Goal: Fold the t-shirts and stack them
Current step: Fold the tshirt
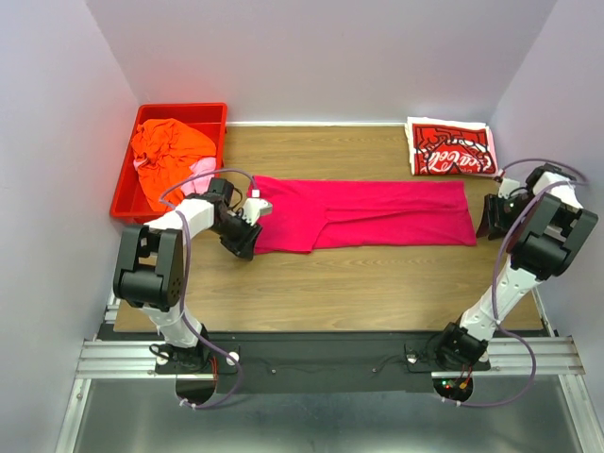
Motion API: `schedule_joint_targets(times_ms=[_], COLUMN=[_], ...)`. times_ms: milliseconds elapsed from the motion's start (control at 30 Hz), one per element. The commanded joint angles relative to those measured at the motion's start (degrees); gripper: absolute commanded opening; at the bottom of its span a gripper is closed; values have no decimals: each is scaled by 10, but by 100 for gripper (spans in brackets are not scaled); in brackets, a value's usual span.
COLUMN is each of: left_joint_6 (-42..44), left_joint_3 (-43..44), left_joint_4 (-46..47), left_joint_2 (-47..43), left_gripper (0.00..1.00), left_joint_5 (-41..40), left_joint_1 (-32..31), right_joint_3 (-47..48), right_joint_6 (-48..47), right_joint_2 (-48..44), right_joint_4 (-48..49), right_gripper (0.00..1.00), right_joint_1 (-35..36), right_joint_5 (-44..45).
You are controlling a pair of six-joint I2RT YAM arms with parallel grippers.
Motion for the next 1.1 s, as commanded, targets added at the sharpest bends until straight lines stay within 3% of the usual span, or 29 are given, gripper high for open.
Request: schedule_joint_targets(times_ms=[0,267,400,1067], left_joint_6=[1,-3,-10,-79], left_joint_3=[15,16,20,55], left_joint_4=[7,6,2,67], left_joint_2=[7,5,-7,24], left_gripper=[50,47,42,40], left_joint_5=[12,11,15,6], left_joint_1=[1,6,20,28], right_joint_3=[-3,0,-5,-13], right_joint_6=[5,20,19,16], right_joint_2=[24,56,56,61], right_joint_4=[-18,-11,-10,-8], right_gripper=[52,51,46,20], right_joint_1=[4,4,4,4], right_joint_5=[-44,-64,-68,-79])
